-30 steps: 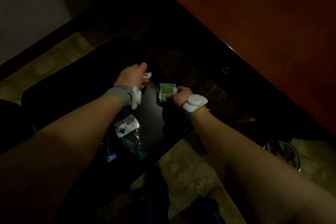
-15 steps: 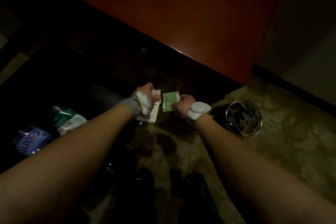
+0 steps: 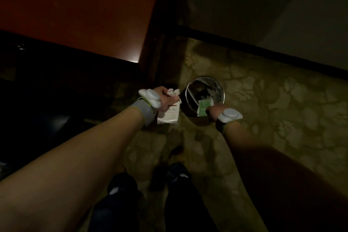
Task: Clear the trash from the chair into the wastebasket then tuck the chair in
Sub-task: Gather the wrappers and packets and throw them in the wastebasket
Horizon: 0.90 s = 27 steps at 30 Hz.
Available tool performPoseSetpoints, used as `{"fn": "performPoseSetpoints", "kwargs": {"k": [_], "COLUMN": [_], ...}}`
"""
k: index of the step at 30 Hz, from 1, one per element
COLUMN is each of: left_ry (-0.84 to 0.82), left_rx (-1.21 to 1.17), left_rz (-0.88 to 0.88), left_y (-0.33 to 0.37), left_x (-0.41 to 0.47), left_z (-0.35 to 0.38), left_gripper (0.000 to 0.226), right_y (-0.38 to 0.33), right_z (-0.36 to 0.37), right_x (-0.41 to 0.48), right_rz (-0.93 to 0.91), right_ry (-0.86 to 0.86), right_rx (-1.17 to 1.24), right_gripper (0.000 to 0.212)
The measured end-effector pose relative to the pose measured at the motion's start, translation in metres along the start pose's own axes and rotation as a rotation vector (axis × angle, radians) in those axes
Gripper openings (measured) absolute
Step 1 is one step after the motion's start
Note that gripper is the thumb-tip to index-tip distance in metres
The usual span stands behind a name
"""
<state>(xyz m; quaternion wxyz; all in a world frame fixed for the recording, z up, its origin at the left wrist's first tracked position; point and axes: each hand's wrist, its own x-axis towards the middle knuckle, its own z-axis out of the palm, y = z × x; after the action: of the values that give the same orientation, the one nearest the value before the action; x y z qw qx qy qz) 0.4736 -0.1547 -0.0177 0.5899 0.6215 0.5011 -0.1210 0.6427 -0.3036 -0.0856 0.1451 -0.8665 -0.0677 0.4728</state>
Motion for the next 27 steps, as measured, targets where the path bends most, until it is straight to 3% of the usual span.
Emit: {"fn": "performPoseSetpoints", "kwargs": {"k": [2,4,8,11,13,16,19,22,27], "left_ry": [-0.031,-0.042,-0.077,-0.073,-0.076,-0.067,-0.051,-0.031,-0.095], "left_rx": [-0.005,-0.011,0.009,0.044,0.11,0.151,0.145,0.231,0.326], "left_rz": [0.004,-0.017,-0.033,-0.059,-0.053,-0.06,-0.052,-0.035,0.0], "left_y": [0.015,0.031,0.048,0.056,0.058,0.061,0.064,0.07,0.08], "left_x": [0.011,0.015,0.027,0.032,0.035,0.041,0.042,0.043,0.055], "left_z": [0.022,0.039,0.067,0.078,0.08,0.086,0.096,0.111,0.125], "left_gripper": [0.034,0.037,0.016,0.032,0.016,0.032,0.023,0.026,0.028], "right_y": [0.014,0.024,0.033,0.03,0.025,0.015,0.003,-0.006,-0.001], "right_z": [-0.019,-0.031,-0.043,-0.048,-0.05,-0.053,-0.059,-0.065,-0.073], "right_x": [0.019,0.034,0.065,0.069,0.06,0.038,0.02,0.011,0.012], "right_rz": [0.03,0.041,0.032,0.048,0.053,0.054,0.037,-0.026,-0.094], "right_ry": [0.017,0.042,-0.007,-0.051,-0.068,-0.105,-0.245,-0.336,-0.297], "right_rx": [-0.005,0.022,0.128,0.197,0.247,0.413,0.575,0.641,0.611], "right_gripper": [0.029,0.008,0.029,0.043,0.048,0.046,0.049,0.037,0.01]}}
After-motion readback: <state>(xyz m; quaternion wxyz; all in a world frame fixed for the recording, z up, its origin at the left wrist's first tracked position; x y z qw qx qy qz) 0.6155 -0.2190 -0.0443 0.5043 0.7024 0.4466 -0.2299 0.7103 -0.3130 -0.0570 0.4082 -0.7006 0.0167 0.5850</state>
